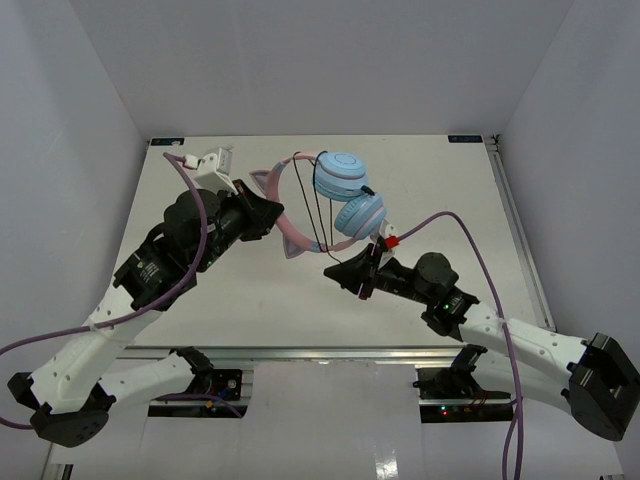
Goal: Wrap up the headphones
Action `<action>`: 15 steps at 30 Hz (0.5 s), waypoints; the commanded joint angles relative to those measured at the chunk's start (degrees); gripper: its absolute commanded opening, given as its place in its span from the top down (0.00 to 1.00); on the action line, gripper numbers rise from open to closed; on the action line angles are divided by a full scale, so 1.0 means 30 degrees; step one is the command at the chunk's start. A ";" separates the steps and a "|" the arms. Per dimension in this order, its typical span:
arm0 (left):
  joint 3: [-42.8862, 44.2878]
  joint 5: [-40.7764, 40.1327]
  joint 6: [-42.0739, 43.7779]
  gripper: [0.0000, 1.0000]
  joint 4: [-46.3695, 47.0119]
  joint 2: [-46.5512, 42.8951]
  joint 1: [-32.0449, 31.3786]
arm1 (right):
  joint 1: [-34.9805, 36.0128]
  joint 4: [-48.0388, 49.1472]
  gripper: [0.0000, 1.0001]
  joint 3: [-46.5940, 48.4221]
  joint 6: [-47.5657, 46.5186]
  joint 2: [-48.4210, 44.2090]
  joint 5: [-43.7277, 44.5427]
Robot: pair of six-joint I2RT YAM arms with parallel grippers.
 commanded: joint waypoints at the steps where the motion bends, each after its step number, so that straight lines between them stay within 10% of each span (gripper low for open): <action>1: -0.0033 0.1307 -0.0730 1.00 0.2075 -0.1039 0.0060 | -0.0028 0.0358 0.92 -0.0743 -0.0679 -0.0171 0.1493; 15: 0.0480 0.9294 0.3675 1.00 -0.0257 -0.1152 0.0060 | -0.0449 -0.2681 0.92 0.1364 -0.4048 -0.0241 0.7393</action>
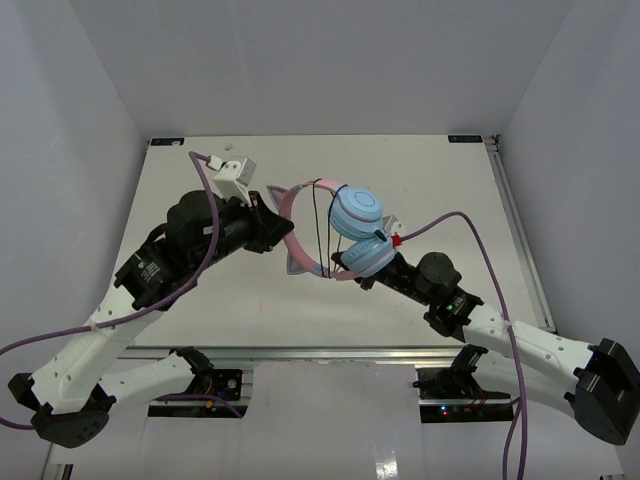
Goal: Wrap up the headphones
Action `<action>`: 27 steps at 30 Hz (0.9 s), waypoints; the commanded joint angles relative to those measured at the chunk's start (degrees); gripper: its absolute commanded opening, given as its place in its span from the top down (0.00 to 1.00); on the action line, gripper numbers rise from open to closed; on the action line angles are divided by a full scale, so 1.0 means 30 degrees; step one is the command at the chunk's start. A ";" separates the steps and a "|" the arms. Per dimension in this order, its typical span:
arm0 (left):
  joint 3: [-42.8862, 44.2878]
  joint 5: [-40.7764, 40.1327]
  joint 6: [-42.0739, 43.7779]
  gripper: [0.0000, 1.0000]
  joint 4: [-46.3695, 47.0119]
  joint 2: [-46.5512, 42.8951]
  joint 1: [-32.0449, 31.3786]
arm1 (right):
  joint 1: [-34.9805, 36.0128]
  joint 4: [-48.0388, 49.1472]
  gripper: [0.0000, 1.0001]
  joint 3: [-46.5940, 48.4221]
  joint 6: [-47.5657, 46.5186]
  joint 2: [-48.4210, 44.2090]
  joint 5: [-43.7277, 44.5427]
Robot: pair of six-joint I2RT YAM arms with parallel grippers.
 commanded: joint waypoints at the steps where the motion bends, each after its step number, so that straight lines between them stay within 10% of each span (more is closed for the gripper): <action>1: 0.0754 0.5467 0.0913 1.00 0.0210 -0.0907 -0.0077 | -0.0531 -0.1934 0.92 0.1536 -0.1764 0.0505 0.4013; 13: -0.1401 0.7703 0.2055 1.00 -0.0238 -0.0510 -0.0077 | -0.0559 0.2181 0.76 0.1511 -0.1806 0.0503 0.5686; 16: -0.1390 0.6886 0.2192 1.00 -0.0533 -0.0318 -0.0102 | -0.0559 0.3816 0.91 0.0592 -0.1744 0.0246 0.4901; 27: -0.2105 0.2607 0.2996 1.00 -0.1407 0.1874 -0.0077 | -0.0559 0.7308 0.92 -0.2155 -0.1580 0.1634 0.5188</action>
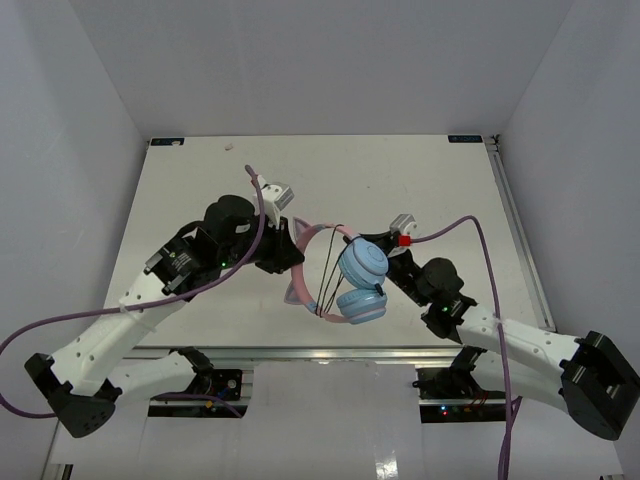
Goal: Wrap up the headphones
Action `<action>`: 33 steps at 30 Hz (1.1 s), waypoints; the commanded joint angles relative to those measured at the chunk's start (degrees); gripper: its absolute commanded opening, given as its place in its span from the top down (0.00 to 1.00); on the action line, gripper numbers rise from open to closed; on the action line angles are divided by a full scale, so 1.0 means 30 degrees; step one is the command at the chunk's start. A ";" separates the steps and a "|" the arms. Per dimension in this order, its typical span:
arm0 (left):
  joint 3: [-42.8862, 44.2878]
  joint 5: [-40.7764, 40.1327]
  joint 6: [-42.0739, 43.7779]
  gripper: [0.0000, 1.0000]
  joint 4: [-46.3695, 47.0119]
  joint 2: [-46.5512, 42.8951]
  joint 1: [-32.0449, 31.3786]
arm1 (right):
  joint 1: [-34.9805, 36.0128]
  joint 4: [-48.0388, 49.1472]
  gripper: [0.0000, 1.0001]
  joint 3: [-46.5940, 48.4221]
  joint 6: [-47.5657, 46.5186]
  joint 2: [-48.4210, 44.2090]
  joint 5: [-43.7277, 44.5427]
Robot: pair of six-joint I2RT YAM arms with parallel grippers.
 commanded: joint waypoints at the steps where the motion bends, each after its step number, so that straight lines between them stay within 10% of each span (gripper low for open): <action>1: -0.0504 -0.1717 0.0132 1.00 0.0073 0.0943 -0.0103 | -0.0129 0.4047 0.92 -0.1301 0.0065 0.1289 0.1278; 24: -0.2158 -0.3229 0.3093 1.00 0.1253 0.6080 -0.0043 | -0.0843 1.6016 0.92 -0.5298 0.2754 0.9991 0.2839; 33: -0.2780 0.0167 0.6549 1.00 0.3025 0.5338 0.0363 | -0.1138 1.9766 0.92 -0.6109 0.2581 1.1343 0.1744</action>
